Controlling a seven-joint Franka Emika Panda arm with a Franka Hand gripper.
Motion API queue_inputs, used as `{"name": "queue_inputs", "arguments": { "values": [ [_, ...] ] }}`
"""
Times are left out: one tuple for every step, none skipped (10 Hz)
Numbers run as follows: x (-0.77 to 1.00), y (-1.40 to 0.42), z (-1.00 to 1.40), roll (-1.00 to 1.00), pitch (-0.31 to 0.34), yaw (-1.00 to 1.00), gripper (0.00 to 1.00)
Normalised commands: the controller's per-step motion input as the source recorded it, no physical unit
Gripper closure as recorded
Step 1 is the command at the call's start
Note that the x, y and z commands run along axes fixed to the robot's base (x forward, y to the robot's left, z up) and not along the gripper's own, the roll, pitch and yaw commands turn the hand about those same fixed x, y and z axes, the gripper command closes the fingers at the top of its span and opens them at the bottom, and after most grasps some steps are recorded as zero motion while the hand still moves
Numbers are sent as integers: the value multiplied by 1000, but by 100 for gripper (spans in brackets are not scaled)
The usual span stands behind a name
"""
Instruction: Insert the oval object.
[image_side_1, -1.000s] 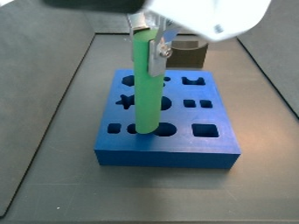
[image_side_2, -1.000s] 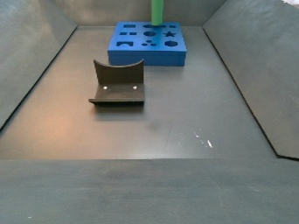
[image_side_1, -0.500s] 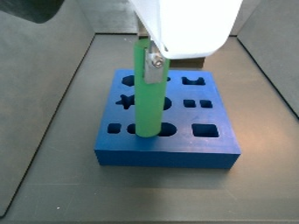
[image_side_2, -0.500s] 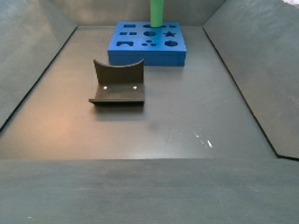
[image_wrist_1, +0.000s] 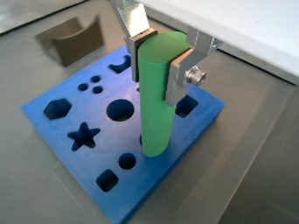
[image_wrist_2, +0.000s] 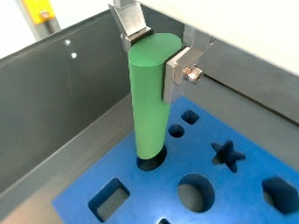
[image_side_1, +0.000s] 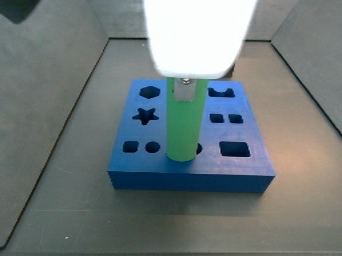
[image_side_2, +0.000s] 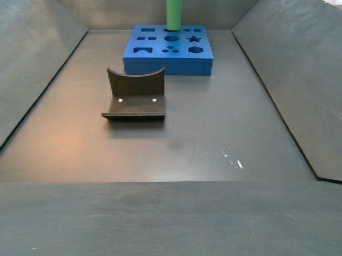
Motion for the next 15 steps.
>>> {"name": "queue_inputs", "arguments": {
  "values": [
    [57,0,-163,147,80,-760,100],
    [177,-74,-77,161,71,-429,100],
    [0,0,-200,11,6,0,100],
    [277,0,-234,110,103,-66,100],
    [437,0,-257,170,144,-129,100],
    [514,0,-320,190,164,-137,100],
    [431,9,-351,181,159,-169,100],
    [411,86,-331,150,170,-200,100],
    [477,57,-360,129,163,-169,100],
    [563,0,-331,89,150,-94,100],
    [211,0,-286,80,79,0,100],
    [291,-3,-300,26,81,-14,100],
    [406,0,-346,97,123,-151,100],
    [294,40,-360,141,130,-146,100],
    [114,0,-394,99,83,-66,100]
  ]
}}
